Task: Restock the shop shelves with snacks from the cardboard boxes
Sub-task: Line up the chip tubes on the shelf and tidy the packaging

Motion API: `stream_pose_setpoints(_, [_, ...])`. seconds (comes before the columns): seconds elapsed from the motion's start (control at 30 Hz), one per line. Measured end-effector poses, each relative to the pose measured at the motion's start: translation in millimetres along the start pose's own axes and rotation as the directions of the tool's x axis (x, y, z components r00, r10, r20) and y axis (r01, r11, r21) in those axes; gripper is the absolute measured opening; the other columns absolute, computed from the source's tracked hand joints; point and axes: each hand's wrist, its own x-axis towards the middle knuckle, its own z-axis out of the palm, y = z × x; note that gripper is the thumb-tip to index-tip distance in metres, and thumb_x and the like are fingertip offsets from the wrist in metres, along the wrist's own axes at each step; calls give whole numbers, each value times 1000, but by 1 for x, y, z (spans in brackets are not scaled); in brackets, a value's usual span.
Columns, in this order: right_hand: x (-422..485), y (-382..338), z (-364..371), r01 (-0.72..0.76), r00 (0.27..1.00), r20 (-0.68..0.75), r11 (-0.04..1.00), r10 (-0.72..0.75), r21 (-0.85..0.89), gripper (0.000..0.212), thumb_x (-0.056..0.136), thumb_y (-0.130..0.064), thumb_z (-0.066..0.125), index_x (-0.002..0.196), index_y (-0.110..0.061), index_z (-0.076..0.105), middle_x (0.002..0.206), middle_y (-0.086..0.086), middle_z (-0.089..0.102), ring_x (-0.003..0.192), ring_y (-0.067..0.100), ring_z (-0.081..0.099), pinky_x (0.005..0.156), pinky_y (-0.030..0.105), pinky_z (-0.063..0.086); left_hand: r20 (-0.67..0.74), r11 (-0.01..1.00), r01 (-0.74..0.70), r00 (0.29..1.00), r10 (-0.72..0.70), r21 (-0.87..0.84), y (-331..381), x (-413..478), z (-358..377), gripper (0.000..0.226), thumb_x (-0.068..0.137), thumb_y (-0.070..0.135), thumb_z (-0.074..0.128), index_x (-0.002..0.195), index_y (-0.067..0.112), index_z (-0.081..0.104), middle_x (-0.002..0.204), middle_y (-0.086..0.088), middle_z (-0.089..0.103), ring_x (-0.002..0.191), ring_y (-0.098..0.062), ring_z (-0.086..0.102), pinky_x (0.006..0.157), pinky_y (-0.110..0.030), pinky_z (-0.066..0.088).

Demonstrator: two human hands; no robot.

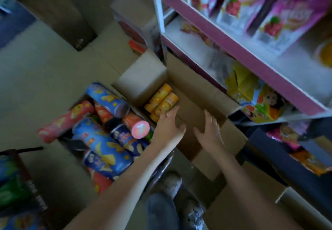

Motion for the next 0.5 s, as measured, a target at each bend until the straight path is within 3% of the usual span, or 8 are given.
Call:
stream_pose_setpoints(0.13, [6, -56, 25, 117, 992, 52, 992, -119, 40, 72, 93, -23, 61, 153, -18, 20, 153, 9, 27, 142, 24, 24, 113, 35, 24, -83, 998, -52, 995, 56, 47, -35, 17, -77, 56, 90, 21, 62, 143, 22, 42, 139, -8, 42, 130, -21, 42, 101, -17, 27])
stream_pose_setpoints(0.27, [6, -106, 69, 156, 956, 248, 987, -159, 34, 70, 93, -27, 62, 152, -20, 24, 155, 7, 27, 143, 22, 24, 112, 29, 23, -204, 997, -8, 979, 23, 73, -96, 15, -147, 47, 86, 11, 66, 132, 13, 56, 130, -13, 54, 125, -27, 47, 101, -16, 25])
stream_pose_setpoints(0.37, [-1, -139, 96, 181, 927, 328, 983, -182, 35, 70, 92, -26, 63, 151, -16, 26, 152, 8, 30, 140, 22, 30, 109, 29, 26, -285, 996, 75, 957, -59, 46, -143, -2, -182, 45, 83, 8, 67, 127, 11, 60, 125, -16, 57, 120, -33, 49, 104, -29, 31])
stream_pose_setpoints(0.43, [-10, -157, 107, 180, 915, 359, 983, -185, 47, 65, 92, -23, 64, 148, -15, 32, 145, 8, 37, 133, 21, 39, 104, 30, 34, -325, 987, 159, 934, -148, 5, -169, -19, -193, 51, 82, 5, 71, 130, 12, 58, 128, -19, 52, 120, -36, 48, 103, -31, 32])
stream_pose_setpoints(0.5, [-20, -172, 118, 188, 893, 414, 982, -180, 22, 57, 92, -23, 65, 142, -14, 39, 137, 6, 44, 116, 14, 51, 92, 22, 42, -371, 966, 243, 893, -256, -84, -183, -37, -196, 59, 80, 3, 72, 136, 12, 53, 133, -22, 47, 124, -37, 44, 105, -31, 30])
